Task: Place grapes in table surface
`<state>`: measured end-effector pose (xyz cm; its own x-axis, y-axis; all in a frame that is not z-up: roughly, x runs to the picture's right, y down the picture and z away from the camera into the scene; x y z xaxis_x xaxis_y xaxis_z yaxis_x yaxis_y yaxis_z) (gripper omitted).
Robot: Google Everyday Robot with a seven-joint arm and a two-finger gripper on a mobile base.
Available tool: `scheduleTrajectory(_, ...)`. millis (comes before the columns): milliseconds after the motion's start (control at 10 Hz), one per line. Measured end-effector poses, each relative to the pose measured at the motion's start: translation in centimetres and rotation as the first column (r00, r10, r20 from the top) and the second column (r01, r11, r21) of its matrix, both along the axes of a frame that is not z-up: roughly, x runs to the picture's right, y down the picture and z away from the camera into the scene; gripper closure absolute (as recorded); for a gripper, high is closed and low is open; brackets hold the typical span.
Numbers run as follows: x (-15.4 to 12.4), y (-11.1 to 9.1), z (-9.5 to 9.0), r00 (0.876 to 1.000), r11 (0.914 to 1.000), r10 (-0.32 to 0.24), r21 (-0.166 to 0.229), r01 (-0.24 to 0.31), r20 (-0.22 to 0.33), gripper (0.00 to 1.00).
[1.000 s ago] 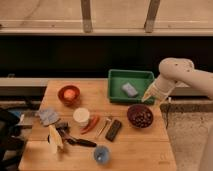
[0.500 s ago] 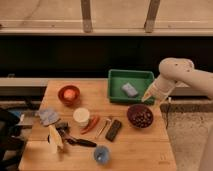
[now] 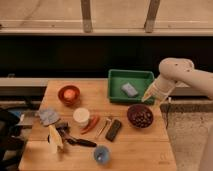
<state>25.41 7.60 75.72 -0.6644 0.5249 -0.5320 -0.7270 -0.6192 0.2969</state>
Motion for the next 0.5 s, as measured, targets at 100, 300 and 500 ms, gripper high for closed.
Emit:
scheduleTrajectory(100,0.0,0.0,0.0,1.000,1.0000,-0.002,0.001,0.002,0.000,0.47)
scheduleTrajectory(300,-0.6,-0.1,0.0,1.000,0.9996,-0.024,0.016,0.024,0.014,0.47)
scheduleTrajectory(500,-3.7,-0.7,0.9,0.997,0.9977,-0.066,0.020,0.065,0.037,0.47)
